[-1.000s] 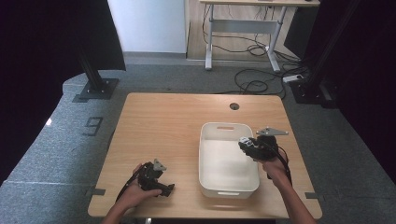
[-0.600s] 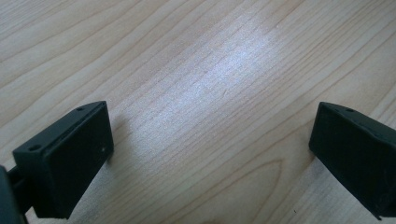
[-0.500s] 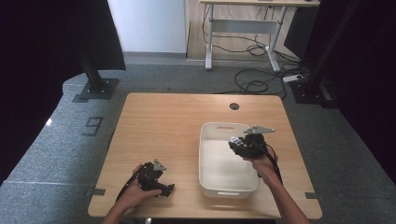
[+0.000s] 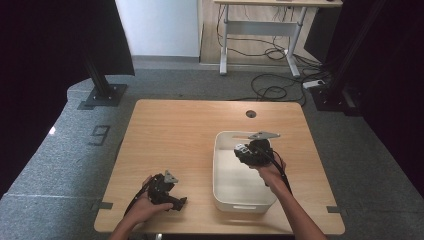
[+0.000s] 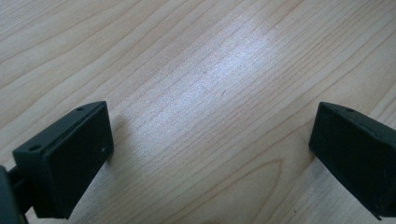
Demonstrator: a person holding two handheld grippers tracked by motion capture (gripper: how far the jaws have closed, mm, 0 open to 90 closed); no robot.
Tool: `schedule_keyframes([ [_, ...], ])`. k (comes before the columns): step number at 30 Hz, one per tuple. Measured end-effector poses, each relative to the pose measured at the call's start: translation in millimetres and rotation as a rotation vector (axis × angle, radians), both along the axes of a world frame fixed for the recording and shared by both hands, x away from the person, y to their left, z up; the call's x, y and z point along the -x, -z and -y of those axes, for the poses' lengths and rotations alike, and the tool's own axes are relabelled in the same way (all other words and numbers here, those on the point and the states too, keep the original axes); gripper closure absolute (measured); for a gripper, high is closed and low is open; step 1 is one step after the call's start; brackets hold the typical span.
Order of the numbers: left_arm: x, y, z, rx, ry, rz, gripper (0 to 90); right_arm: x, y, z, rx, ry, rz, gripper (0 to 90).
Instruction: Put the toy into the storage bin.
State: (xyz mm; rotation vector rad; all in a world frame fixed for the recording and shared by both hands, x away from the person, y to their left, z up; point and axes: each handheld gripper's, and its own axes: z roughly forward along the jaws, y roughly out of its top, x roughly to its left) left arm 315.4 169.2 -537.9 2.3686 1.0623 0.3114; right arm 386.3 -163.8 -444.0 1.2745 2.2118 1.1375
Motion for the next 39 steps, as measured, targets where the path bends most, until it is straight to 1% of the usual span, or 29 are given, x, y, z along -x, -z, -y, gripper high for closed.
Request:
schedule_keyframes([
  [19, 0.1, 0.2, 0.1, 0.002, -0.001, 0.001, 0.0, -11.1, 7.3, -24.6, 0.020, -0.025, -0.027, 50.3],
  [28, 0.1, 0.2, 0.1, 0.002, -0.001, 0.001, 0.0, -15.7, 12.9, -31.2, 0.023, -0.030, -0.045, 50.2],
  [32, 0.1, 0.2, 0.1, 0.002, -0.001, 0.001, 0.0, -16.4, 15.6, -34.6, 0.030, -0.037, -0.047, 50.3],
  [39, 0.1, 0.2, 0.1, 0.003, 0.000, 0.000, 0.0, -18.7, 25.9, -43.8, 0.073, -0.051, -0.073, 50.2],
])
